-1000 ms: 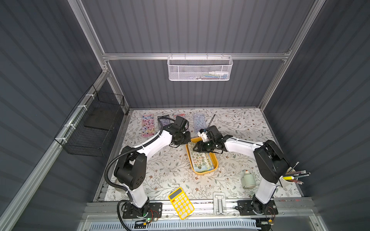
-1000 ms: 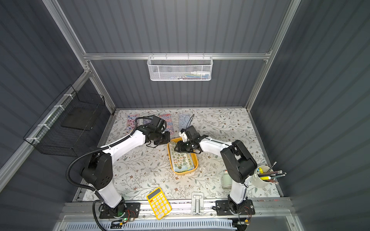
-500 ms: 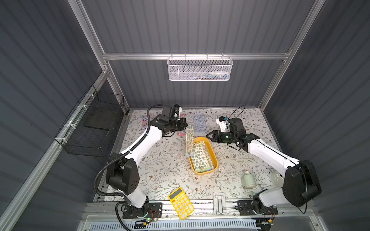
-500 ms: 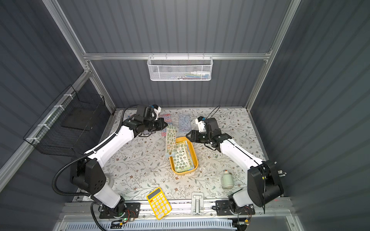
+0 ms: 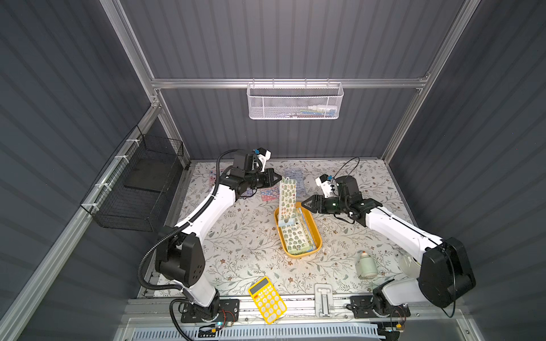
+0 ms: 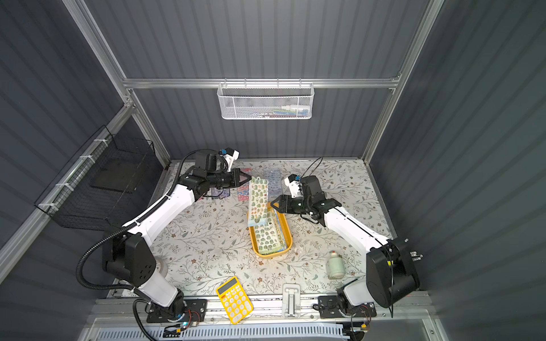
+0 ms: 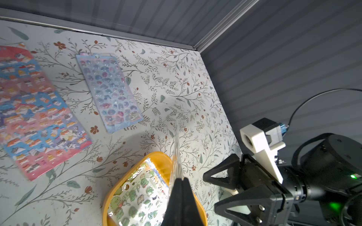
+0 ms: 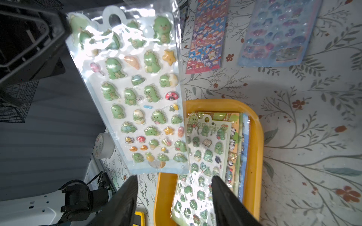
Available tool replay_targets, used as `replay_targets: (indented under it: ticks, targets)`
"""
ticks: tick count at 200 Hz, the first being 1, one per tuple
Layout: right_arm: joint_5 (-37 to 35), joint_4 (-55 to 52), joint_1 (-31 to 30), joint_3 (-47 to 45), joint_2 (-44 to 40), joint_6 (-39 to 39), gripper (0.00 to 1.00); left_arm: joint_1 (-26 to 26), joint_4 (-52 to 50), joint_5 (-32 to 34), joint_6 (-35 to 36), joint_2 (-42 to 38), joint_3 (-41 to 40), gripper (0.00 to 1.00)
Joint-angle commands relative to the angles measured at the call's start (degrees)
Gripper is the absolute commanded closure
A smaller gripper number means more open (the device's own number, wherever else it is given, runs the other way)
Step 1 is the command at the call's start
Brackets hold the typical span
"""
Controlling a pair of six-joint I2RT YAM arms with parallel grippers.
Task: Take the stickers out of the storage box
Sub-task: Pick up the sticker from the storage box.
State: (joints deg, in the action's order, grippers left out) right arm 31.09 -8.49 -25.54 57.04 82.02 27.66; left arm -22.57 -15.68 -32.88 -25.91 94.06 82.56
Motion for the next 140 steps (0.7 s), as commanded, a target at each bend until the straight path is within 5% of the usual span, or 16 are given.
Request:
replay_targets:
  ticks: [1, 140]
  targets:
    - [1.0, -0.1, -1.4, 2.8, -0.7, 0.1, 0.38, 0.7, 3.6, -6.5, -0.4, -2.0, 2.2, 1.00]
    - [3.3, 4.6, -1.9, 5.0, -2.5, 3.1, 0.33, 4.0, 11.9, -18.4, -3.5, -4.6, 1.4, 1.00]
